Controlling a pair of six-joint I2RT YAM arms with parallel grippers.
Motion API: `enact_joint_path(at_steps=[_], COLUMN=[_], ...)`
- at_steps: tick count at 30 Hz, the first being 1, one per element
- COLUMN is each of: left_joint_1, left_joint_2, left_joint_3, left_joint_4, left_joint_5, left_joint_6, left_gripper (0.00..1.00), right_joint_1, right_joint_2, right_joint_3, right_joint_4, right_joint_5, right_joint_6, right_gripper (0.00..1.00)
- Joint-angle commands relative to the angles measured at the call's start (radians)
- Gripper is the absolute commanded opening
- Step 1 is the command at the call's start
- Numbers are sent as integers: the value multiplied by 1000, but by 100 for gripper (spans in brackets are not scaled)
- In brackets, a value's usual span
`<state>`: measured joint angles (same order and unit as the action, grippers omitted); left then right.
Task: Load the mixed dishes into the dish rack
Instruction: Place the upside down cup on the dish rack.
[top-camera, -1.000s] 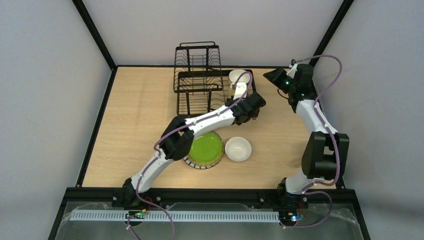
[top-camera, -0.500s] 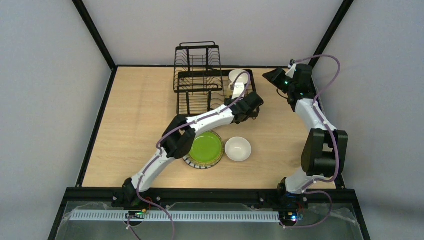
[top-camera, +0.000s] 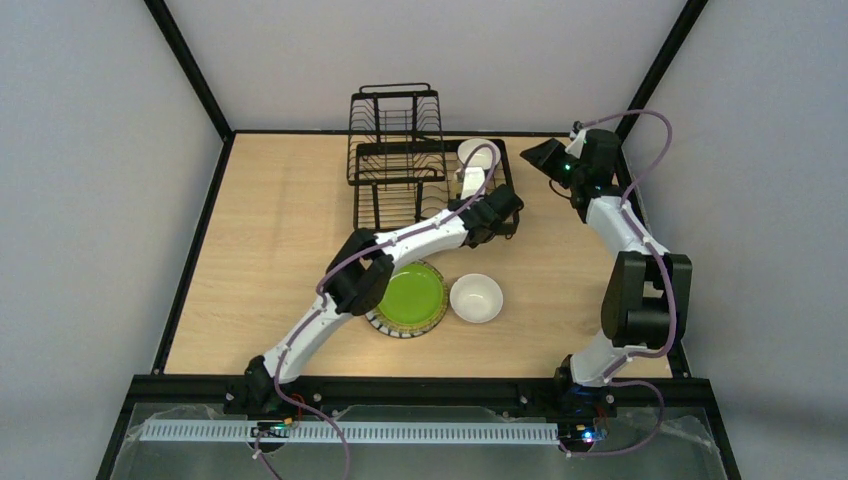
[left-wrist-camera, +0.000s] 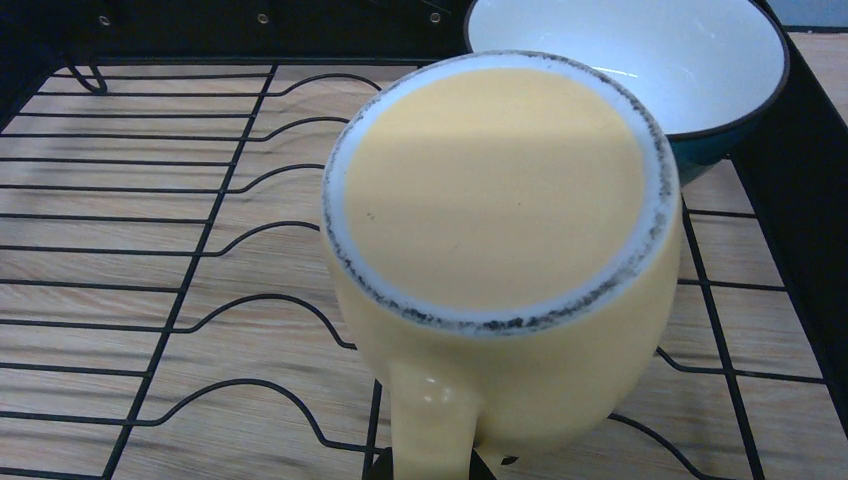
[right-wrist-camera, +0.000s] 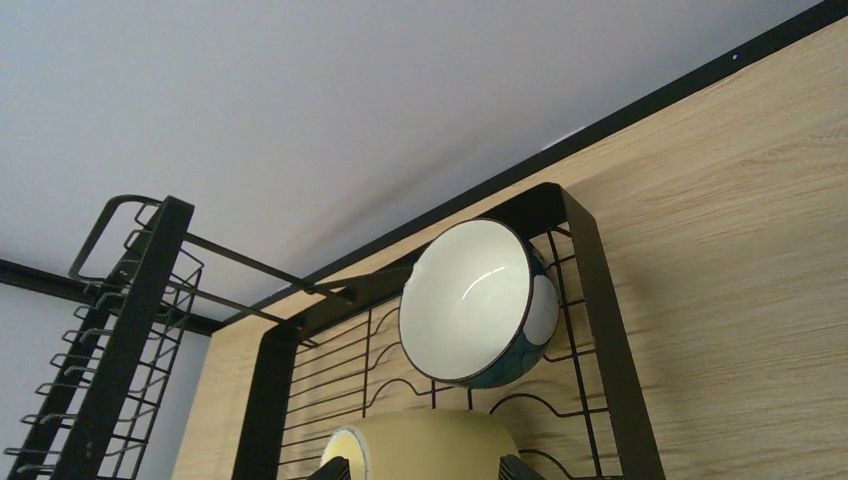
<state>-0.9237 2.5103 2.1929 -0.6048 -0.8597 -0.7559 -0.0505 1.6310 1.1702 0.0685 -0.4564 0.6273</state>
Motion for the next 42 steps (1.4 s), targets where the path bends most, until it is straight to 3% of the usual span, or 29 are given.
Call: enact_joint_path(at_steps=[1,10,27,33,42], left_joint_1=[9,14,13,-13,-50], left_joint_2=[3,2,-52,-86,-122], left_joint_3=[39,39,39,40,39], left_joint_4=[26,24,22,77,97], left_joint_5=[-41,-17,-10,-13,-16], left_joint_6=[-51,-47,-6,117,226], left_gripper=[17,48,60,67,68], right_joint_1=[10,15,15,17,41], right_joint_2=[20,16,19,19,14], right_joint_3=[29,16,38,48,38], right_joint_4=[13,4,-65,-109,-143], right_joint_5=[5,13,53,87,135], right_joint_6=[-27,-33,-105,-138,-203], right_gripper=[85,85,85,84,84])
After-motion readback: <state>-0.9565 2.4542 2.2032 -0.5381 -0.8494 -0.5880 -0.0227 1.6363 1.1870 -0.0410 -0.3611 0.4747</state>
